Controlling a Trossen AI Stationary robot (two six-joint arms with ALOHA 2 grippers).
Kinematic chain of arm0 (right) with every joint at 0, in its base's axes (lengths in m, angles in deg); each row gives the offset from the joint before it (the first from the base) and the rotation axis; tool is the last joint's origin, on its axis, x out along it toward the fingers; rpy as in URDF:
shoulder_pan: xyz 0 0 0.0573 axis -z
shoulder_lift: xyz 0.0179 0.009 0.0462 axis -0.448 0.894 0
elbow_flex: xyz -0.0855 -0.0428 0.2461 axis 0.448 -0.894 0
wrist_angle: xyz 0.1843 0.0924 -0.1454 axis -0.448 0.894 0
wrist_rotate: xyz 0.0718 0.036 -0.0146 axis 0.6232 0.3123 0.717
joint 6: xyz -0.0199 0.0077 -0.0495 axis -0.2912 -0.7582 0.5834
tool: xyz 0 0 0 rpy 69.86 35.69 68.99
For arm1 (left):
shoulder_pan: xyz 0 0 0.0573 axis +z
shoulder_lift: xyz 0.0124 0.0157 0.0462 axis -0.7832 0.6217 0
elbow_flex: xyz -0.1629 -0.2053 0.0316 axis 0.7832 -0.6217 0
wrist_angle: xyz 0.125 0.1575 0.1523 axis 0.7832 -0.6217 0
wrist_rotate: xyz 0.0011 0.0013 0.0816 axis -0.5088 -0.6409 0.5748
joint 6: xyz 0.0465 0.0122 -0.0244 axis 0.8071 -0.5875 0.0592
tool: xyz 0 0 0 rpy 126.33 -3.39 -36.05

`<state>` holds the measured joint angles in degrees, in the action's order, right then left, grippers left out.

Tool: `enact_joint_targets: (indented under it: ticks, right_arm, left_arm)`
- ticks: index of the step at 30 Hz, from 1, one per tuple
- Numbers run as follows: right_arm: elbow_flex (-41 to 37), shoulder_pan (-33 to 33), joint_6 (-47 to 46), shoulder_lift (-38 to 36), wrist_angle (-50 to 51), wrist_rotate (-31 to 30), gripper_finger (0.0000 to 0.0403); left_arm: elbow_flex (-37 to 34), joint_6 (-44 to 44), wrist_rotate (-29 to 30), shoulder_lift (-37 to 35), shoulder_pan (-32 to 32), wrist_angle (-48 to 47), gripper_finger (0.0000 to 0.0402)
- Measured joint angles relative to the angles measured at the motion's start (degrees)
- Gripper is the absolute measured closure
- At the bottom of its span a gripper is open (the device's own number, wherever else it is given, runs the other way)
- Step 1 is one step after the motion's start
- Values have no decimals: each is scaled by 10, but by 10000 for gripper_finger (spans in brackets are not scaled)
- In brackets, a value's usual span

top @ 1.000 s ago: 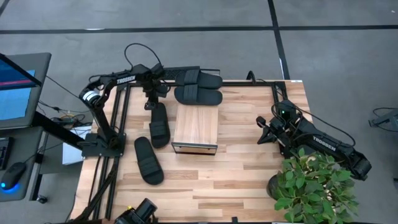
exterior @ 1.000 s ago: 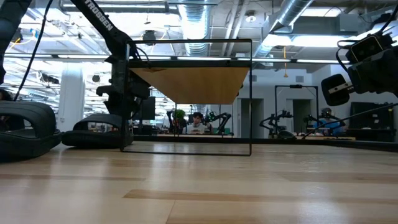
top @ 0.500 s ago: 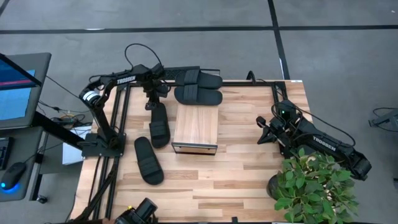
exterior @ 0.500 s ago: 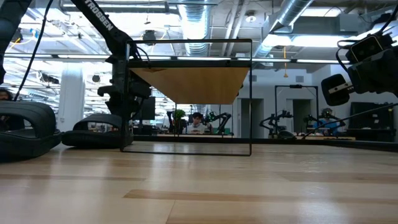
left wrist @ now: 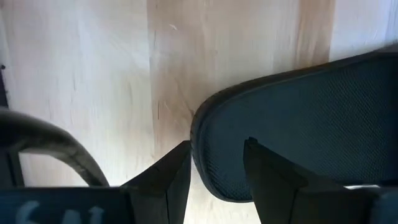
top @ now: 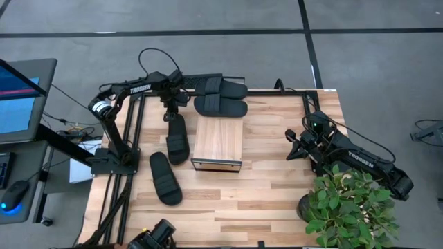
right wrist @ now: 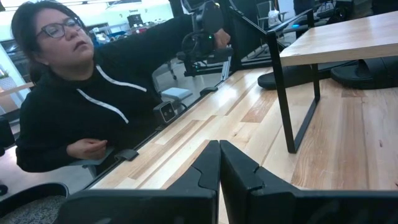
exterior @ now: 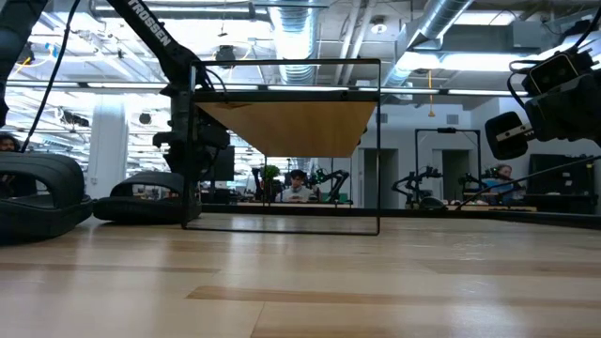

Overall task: Pick and place slides into the shelf
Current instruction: Put the black slide on the shelf

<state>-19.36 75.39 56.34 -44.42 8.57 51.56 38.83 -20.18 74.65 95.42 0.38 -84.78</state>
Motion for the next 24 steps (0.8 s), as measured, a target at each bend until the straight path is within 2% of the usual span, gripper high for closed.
enact_joint_targets:
  ticks: [6, 11, 21, 24]
  right_arm:
    - [0, 0, 0, 0, 0, 0, 403]
    - [0, 0, 0, 0, 0, 0, 403]
    - [0, 0, 0, 0, 0, 0, 403]
    - [0, 0, 0, 0, 0, 0, 403]
  left_arm:
    - [-3, -1, 1, 0, 3, 2, 267]
    - [-32, 0, 33, 6, 3, 18, 267]
    - [-41, 9, 15, 18, 3, 46, 267]
    - [-41, 23, 20, 18, 3, 44, 278]
